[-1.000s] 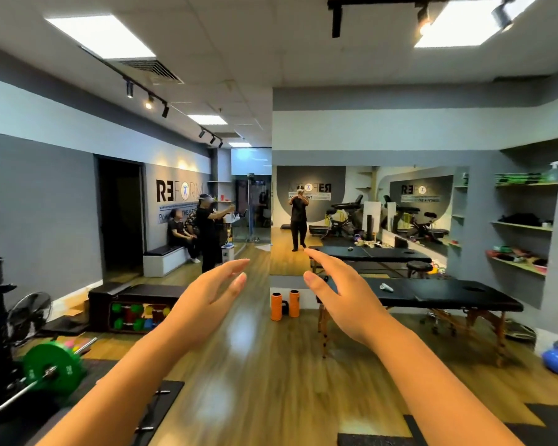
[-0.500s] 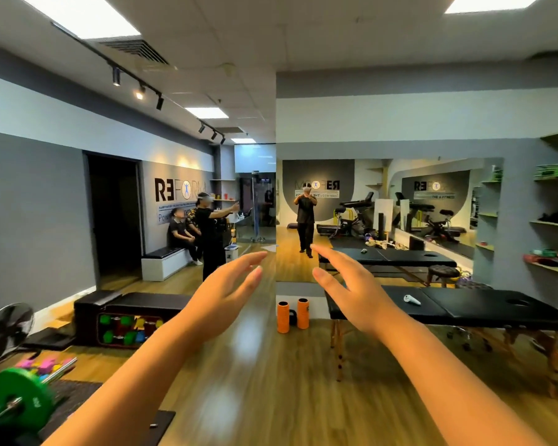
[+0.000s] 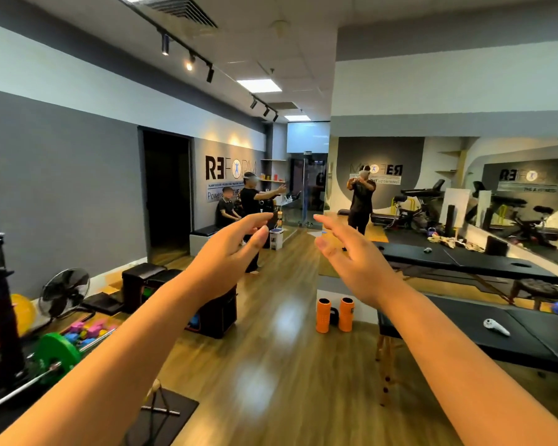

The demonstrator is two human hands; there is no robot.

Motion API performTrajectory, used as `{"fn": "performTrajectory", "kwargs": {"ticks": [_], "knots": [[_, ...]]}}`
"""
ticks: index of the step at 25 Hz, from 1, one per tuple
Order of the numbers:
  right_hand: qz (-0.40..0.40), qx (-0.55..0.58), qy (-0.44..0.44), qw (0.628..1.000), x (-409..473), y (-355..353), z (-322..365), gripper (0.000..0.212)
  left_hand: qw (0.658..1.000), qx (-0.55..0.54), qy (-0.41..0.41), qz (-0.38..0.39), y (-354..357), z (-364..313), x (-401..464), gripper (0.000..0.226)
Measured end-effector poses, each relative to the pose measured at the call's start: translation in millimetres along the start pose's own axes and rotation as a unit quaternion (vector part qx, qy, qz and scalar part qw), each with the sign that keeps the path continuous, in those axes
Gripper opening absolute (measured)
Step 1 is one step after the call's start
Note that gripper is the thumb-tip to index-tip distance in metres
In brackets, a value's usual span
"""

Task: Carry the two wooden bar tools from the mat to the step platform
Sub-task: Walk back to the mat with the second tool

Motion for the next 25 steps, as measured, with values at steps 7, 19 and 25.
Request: {"fn": "performTrajectory", "kwargs": {"ticks": [7, 19, 25], "knots": [[0.019, 0.026, -0.013, 0.999, 140, 110, -86, 0.054, 1.000, 0.021, -0.014, -0.011, 9, 149, 119, 0.049], [0.057, 0.121, -0.043, 0.990, 367, 305, -213, 0.066, 0.994, 0.077, -0.078, -0.023, 8, 384, 263, 0.063], [0.125, 0.166, -0.125, 0.970, 483, 416, -236, 0.062, 0.977, 0.123, -0.147, -0.099, -16, 493, 309, 0.058]]}}
Point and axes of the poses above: each hand's wrist, its own x-axis towards the middle knuckle, its own y-axis out of the palm, z = x × y, the point moved 10 cm from there along x, towards the middle knuckle, and after that the axes turned 10 degrees about -x, right-handed, at the moved point
